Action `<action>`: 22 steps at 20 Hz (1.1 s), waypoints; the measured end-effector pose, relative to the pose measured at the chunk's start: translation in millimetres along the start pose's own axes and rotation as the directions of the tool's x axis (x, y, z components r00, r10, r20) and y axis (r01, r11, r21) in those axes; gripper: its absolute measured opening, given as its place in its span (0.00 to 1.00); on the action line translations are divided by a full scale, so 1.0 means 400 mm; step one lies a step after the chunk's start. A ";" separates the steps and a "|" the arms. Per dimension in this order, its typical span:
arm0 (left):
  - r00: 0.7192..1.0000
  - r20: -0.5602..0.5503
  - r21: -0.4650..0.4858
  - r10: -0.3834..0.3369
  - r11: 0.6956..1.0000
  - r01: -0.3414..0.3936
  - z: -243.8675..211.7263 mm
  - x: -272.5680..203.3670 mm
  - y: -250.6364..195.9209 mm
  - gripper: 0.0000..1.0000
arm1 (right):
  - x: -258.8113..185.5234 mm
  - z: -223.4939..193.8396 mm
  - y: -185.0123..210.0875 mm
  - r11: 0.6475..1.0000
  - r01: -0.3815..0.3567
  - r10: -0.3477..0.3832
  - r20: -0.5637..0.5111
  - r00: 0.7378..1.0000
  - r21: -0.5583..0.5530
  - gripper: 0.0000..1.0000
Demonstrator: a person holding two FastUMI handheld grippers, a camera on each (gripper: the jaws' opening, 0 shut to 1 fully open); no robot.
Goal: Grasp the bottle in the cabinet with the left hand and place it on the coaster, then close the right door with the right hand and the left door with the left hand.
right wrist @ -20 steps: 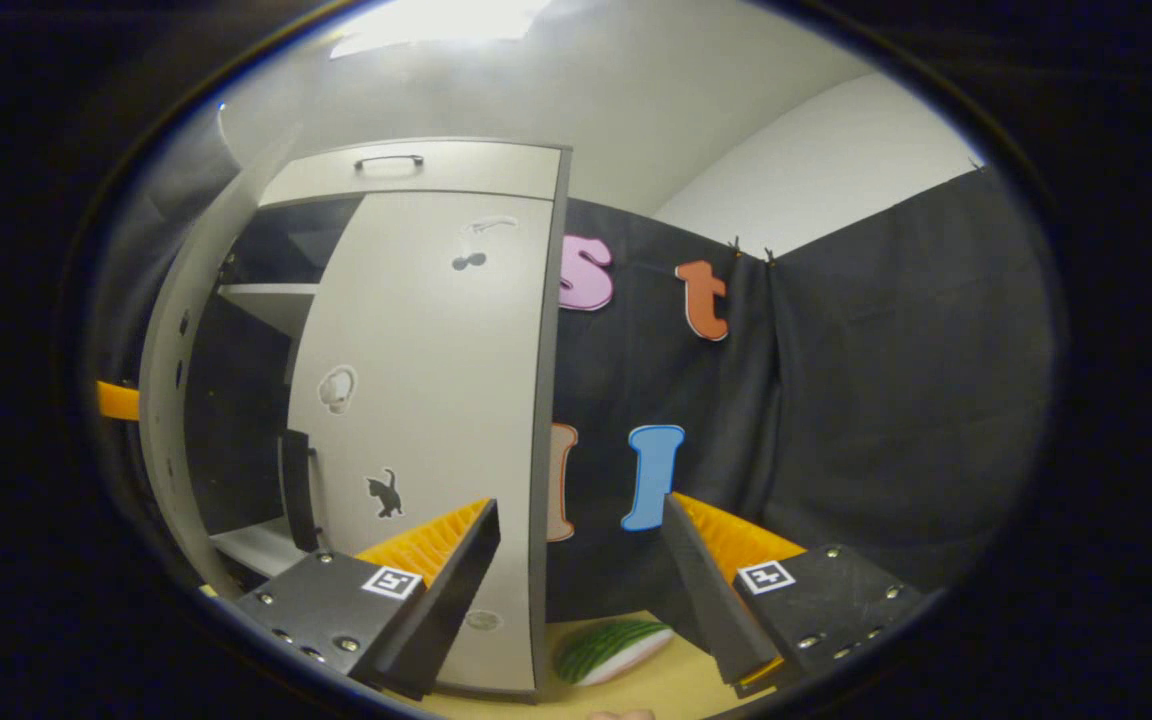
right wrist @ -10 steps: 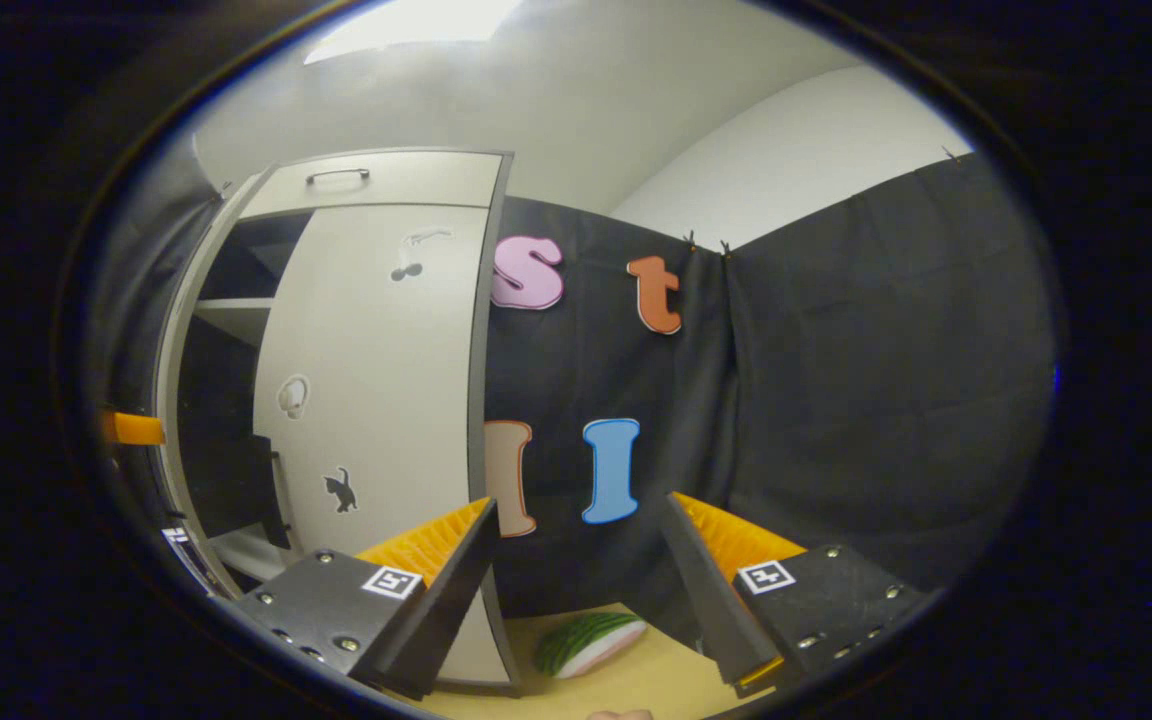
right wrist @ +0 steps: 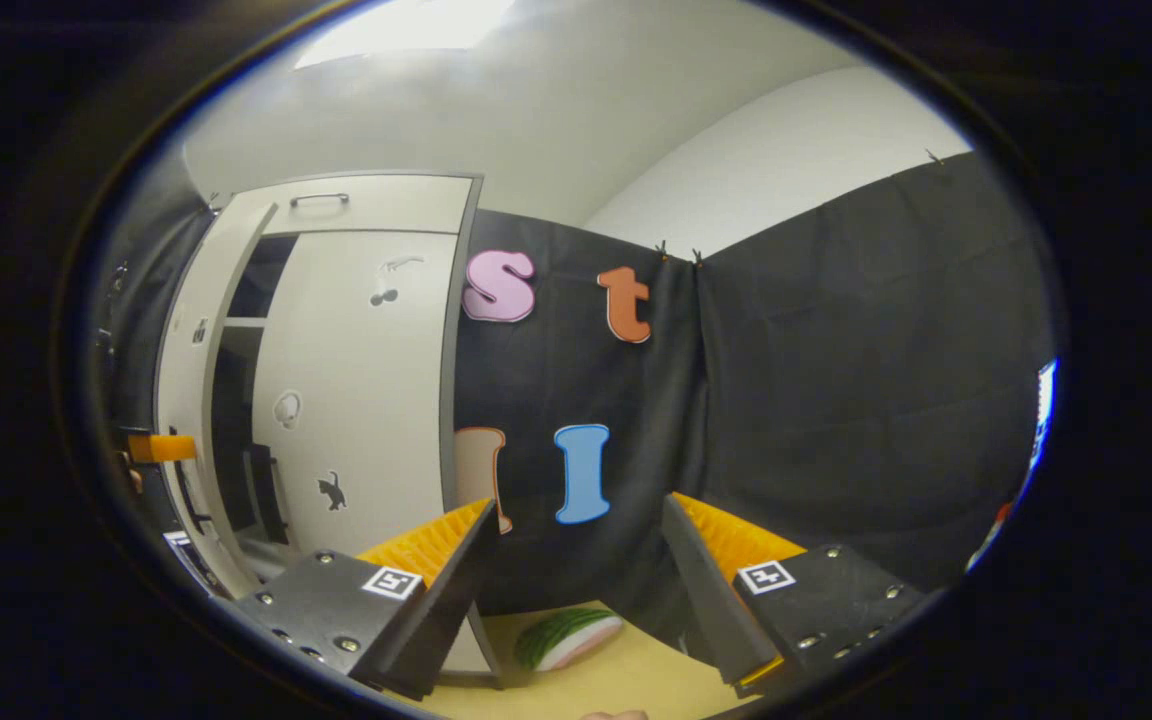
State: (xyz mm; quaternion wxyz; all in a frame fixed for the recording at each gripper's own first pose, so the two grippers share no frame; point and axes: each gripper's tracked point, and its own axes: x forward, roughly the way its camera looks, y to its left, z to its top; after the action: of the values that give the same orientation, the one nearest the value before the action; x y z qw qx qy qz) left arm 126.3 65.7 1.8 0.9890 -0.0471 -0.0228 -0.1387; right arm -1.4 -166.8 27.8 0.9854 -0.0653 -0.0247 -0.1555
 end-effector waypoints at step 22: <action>0.997 -0.032 0.018 0.070 0.997 -0.069 -0.035 0.092 0.013 0.98 | -0.099 0.005 -0.144 0.996 0.051 -0.048 -0.036 0.998 0.068 1.00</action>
State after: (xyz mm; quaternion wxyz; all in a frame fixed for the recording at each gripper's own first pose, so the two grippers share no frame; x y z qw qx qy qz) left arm 163.4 59.1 -10.5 0.9938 -0.0372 -0.0064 -0.1048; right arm -56.9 -208.7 34.1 0.9832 -0.0281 -0.0148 -0.1800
